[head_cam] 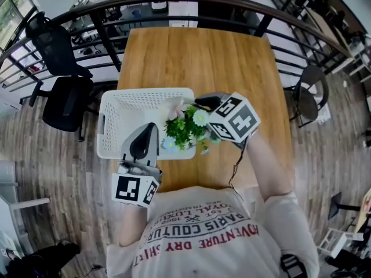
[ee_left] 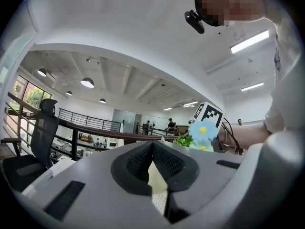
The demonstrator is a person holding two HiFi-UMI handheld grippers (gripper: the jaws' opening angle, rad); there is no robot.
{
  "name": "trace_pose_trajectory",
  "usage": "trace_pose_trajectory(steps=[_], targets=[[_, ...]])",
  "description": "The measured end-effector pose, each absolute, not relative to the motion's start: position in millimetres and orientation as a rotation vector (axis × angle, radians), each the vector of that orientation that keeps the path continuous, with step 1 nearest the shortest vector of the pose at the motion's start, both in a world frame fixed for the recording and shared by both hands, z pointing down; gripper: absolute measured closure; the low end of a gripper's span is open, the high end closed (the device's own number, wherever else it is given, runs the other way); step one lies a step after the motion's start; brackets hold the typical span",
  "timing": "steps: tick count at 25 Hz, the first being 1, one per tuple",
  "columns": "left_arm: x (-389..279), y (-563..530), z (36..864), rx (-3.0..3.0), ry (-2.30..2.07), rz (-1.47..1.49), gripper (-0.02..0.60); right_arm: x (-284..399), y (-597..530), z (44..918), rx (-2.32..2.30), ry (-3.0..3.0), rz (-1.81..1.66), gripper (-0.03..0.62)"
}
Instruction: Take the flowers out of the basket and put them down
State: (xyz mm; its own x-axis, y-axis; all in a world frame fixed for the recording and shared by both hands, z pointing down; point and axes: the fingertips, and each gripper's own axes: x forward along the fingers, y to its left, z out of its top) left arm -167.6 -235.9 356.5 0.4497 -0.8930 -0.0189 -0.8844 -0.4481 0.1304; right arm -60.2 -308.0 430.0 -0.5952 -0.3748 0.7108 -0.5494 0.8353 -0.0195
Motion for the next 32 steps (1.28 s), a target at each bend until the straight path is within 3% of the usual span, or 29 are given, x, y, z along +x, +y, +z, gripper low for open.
trace_pose_trajectory(steps=[6,13,32], targets=[[-90.2,-222.1,350.5,2.621,-1.556,-0.164,0.555,29.8,-301.3,409.4,0.802,-2.282,0.282,0.507],[-2.6,-203.2,366.2,2.663,-1.452,-0.123,0.555,123.1,-274.2,456.5,0.840,-2.167,0.352,0.507],[20.1,-195.4,443.1,2.502,-1.488,0.139,0.555,171.7,-255.8,649.5,0.718,-1.954,0.788,0.503]])
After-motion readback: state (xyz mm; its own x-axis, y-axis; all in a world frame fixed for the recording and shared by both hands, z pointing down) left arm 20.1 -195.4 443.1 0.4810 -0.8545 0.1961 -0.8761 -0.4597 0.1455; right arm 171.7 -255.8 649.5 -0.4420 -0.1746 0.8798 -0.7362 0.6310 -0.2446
